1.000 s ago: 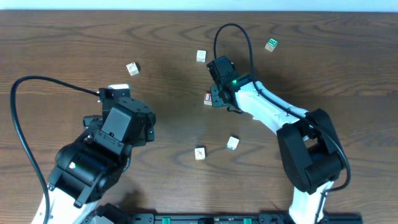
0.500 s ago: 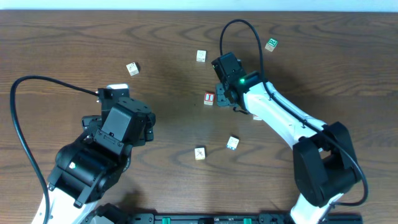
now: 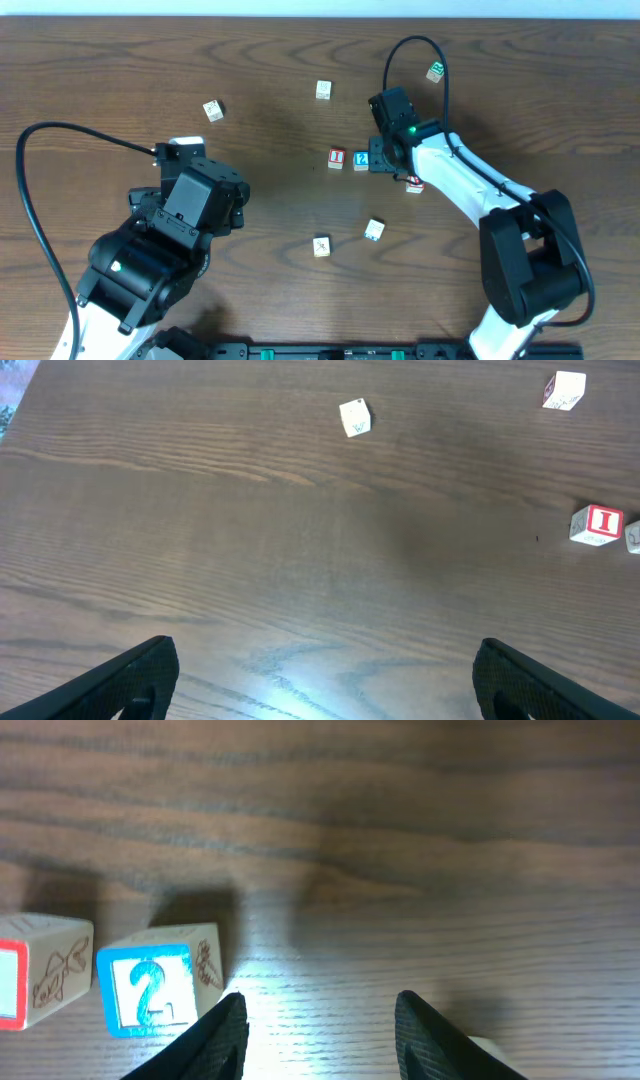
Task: Spell out Ai2
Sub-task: 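Lower the blue 2 block beside the red I block's right side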
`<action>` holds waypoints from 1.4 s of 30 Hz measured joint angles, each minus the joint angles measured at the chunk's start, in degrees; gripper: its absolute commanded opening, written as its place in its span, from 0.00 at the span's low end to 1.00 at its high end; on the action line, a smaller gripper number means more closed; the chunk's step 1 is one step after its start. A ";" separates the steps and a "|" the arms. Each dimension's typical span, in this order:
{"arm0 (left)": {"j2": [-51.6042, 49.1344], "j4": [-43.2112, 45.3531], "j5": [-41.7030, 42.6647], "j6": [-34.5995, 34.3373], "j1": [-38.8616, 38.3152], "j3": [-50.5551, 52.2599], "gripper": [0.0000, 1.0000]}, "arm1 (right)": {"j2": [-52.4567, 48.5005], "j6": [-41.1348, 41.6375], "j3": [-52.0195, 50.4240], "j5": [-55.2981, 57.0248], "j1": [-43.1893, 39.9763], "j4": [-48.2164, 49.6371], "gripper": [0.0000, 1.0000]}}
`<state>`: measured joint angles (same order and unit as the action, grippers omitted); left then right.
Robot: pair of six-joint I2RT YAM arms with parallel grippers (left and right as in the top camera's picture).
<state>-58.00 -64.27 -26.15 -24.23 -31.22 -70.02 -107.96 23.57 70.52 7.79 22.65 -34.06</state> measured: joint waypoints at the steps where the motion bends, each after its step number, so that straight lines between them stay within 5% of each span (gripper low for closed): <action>1: 0.00 0.00 0.00 0.02 0.00 0.00 0.95 | 0.00 0.00 -0.37 -0.52 0.02 0.52 0.52; 42: 0.00 -0.20 -1.29 0.00 0.00 0.00 0.95 | -3.26 -4.52 -0.52 -1.33 0.02 4.85 0.53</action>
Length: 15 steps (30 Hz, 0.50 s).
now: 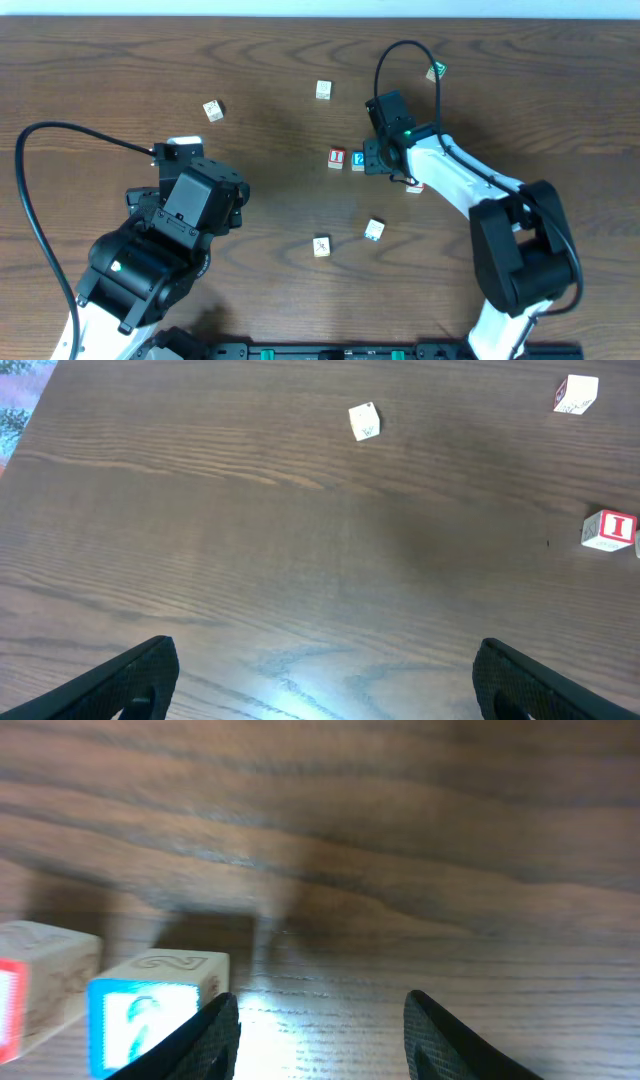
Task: Spell out Ai2
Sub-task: 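Lower the blue 2 block beside the red I block's right side, then open the right gripper and raise it off the 2 block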
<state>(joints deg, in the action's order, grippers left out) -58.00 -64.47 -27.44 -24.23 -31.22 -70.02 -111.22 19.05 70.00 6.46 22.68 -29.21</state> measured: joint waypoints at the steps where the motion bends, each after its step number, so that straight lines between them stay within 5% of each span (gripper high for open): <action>1: 0.00 0.00 0.00 0.02 0.00 0.00 0.95 | -0.48 0.00 0.00 0.00 0.00 0.04 0.53; 15: 0.00 0.00 -0.02 0.02 0.00 0.00 0.95 | -1.66 0.00 -0.07 -2.19 1.25 3.80 0.54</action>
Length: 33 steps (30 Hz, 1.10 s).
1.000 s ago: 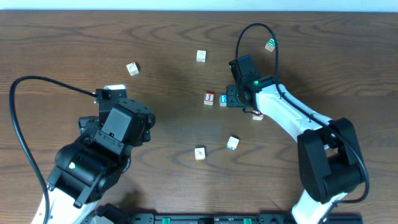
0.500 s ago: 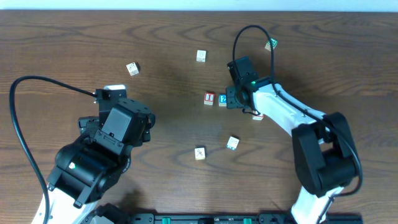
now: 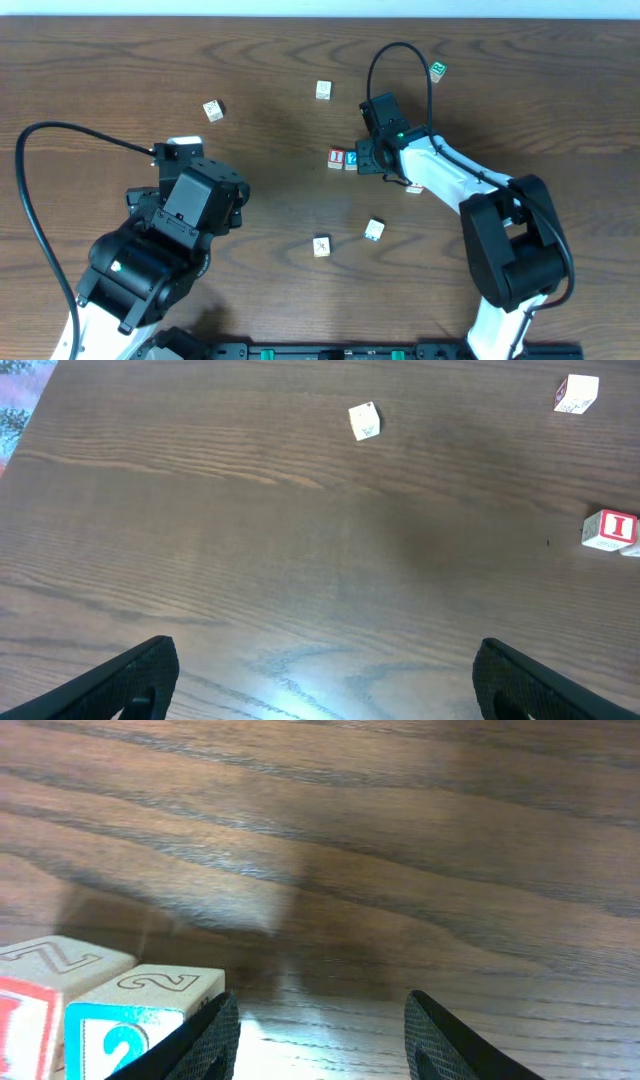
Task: Spell out Ai2
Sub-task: 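Open the right gripper and raise it off the 2 block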
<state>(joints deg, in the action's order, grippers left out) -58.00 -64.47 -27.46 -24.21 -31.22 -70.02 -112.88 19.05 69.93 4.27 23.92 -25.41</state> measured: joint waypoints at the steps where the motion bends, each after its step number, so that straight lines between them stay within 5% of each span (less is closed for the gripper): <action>1: 0.00 0.00 0.00 0.00 0.00 0.00 0.95 | 0.00 0.00 0.00 -0.07 0.07 0.00 0.53; 12: 0.00 0.00 0.00 0.00 0.00 0.00 0.95 | 0.00 0.24 0.00 -0.46 0.37 1.03 0.53; 19: 0.00 0.04 -0.24 -0.02 0.00 0.00 0.95 | 0.15 0.46 1.09 3.87 0.31 -5.75 0.44; 28: 0.00 0.39 -1.49 0.00 0.00 -0.09 0.96 | 14.10 3.30 1.53 9.18 -2.82 -17.05 0.50; 33: 0.00 0.20 -1.49 0.00 0.00 -0.11 0.95 | 21.68 4.76 -6.64 8.94 -5.44 -13.53 0.65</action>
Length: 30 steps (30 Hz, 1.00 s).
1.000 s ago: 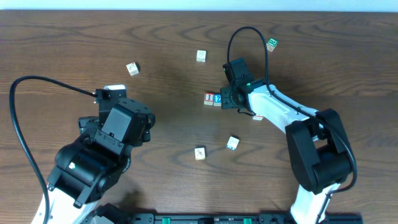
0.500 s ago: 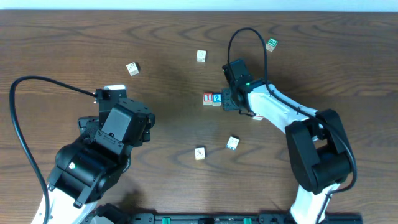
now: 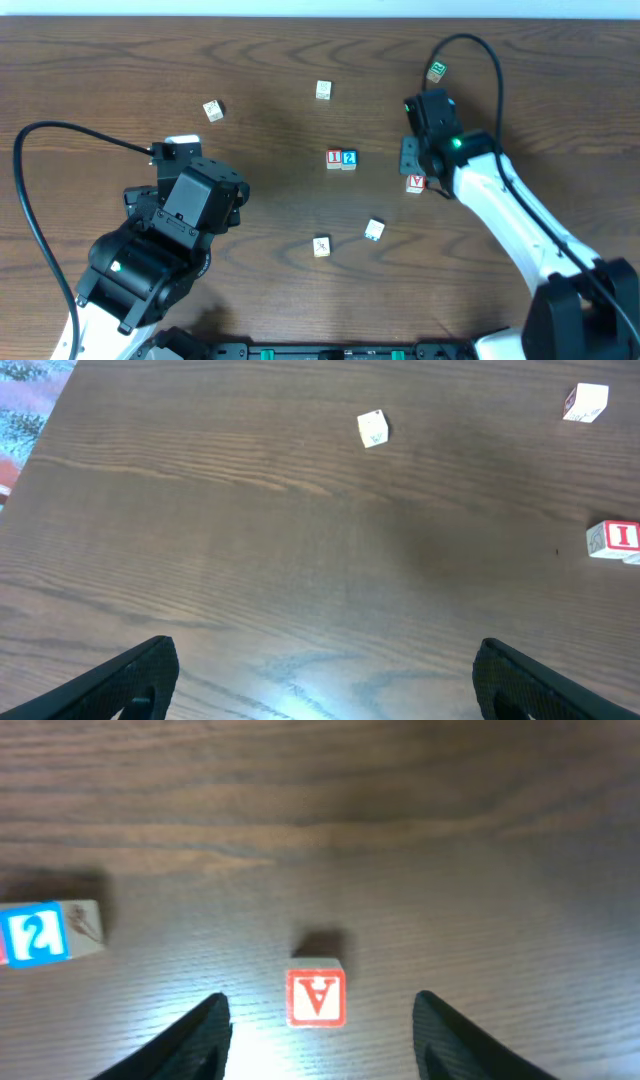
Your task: Spell out Ai2
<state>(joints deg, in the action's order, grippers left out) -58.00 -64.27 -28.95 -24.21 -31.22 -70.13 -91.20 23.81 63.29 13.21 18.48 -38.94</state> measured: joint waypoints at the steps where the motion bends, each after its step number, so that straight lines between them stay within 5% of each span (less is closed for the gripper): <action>1: 0.00 0.02 0.00 0.00 0.00 0.00 0.96 | 0.76 0.07 -2.03 -0.17 -0.04 1.33 0.66; 20: 0.02 0.00 -0.02 0.00 0.00 0.00 0.95 | 1.29 2.75 -16.06 -4.52 -0.04 16.13 0.67; 24: 0.02 -0.02 -0.07 -0.02 0.00 0.00 0.95 | 0.85 2.82 -16.13 -4.66 -0.04 19.12 0.47; 30: 0.04 -0.02 -0.24 0.00 0.00 0.00 0.95 | -2.43 2.78 -15.89 -4.13 -0.04 21.31 0.52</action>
<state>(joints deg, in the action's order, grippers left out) -57.95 -64.29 -29.19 -24.21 -31.22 -70.13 -93.62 26.59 47.40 9.08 18.44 -17.63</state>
